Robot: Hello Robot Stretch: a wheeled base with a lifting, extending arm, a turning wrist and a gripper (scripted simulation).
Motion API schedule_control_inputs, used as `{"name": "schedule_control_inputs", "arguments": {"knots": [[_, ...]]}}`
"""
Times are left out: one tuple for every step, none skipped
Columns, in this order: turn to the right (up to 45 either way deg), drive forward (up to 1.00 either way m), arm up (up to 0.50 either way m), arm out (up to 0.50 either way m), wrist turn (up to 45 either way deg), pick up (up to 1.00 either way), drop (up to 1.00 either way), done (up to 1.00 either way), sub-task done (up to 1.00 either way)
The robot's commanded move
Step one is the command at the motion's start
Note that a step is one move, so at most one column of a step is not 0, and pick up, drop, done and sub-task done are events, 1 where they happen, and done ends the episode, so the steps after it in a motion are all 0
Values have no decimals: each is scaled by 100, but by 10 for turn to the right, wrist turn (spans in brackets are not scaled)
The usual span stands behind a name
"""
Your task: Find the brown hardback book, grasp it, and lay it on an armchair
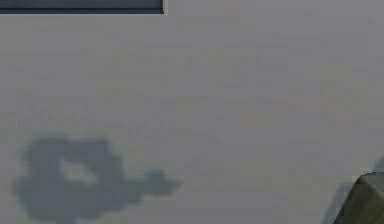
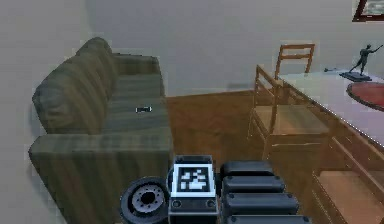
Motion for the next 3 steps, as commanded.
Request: {"name": "schedule_control_inputs", "arguments": {"knots": [[360,0,0,0,0,0,0,0,0],[-450,0,0,0,0,0,0,0,0],[-450,0,0,0,0,0,0,0,0]]}}
